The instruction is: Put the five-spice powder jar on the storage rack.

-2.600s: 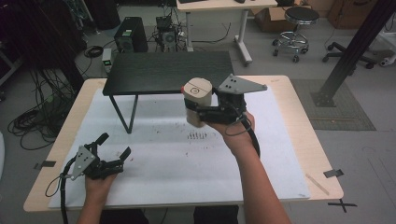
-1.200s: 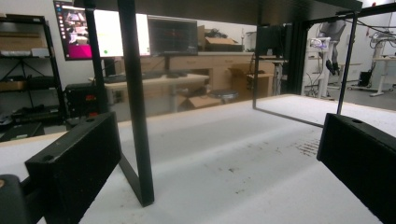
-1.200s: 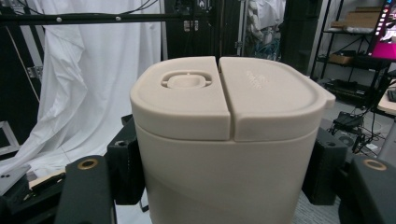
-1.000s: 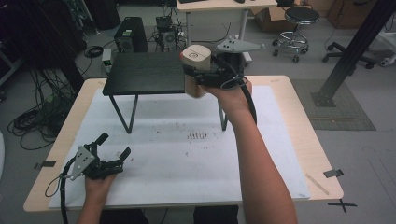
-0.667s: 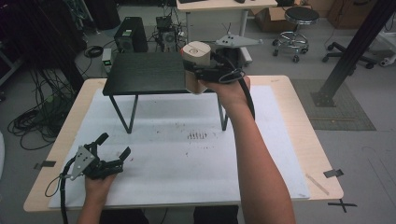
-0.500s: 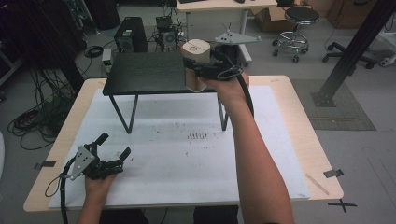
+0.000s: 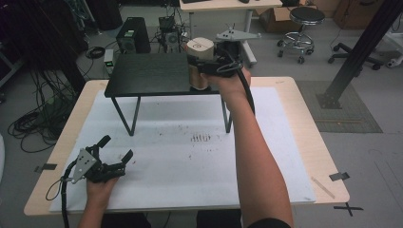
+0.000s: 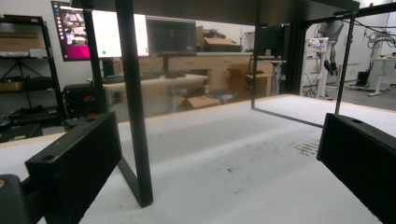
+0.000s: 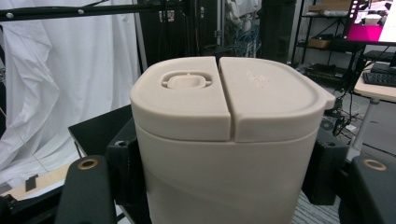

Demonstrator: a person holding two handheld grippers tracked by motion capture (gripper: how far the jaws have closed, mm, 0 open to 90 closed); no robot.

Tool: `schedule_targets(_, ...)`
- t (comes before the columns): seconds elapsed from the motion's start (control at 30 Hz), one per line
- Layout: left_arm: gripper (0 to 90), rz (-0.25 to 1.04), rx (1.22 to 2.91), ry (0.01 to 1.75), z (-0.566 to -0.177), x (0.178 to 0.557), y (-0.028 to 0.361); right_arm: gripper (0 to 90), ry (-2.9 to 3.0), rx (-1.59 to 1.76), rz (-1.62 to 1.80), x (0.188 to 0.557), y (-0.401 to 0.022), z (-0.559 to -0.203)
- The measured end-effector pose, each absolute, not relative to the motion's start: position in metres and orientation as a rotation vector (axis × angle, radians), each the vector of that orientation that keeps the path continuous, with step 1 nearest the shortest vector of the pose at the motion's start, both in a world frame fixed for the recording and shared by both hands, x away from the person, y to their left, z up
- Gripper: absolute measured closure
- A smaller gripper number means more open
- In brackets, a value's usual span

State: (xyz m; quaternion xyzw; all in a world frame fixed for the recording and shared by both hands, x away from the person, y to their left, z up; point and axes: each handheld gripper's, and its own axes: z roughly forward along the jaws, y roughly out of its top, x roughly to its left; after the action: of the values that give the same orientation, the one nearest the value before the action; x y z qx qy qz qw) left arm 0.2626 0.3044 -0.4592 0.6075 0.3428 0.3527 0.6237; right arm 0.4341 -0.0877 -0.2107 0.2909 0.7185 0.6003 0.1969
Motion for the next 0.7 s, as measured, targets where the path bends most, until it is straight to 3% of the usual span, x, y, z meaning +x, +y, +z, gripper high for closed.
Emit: schedule_targets(0.7,0.5,0.810,1.395,0.785,-0.4593,0.2626,0.3041,31.9,2.013,0.840,1.656,0.4437,-0.0885,-0.2141)
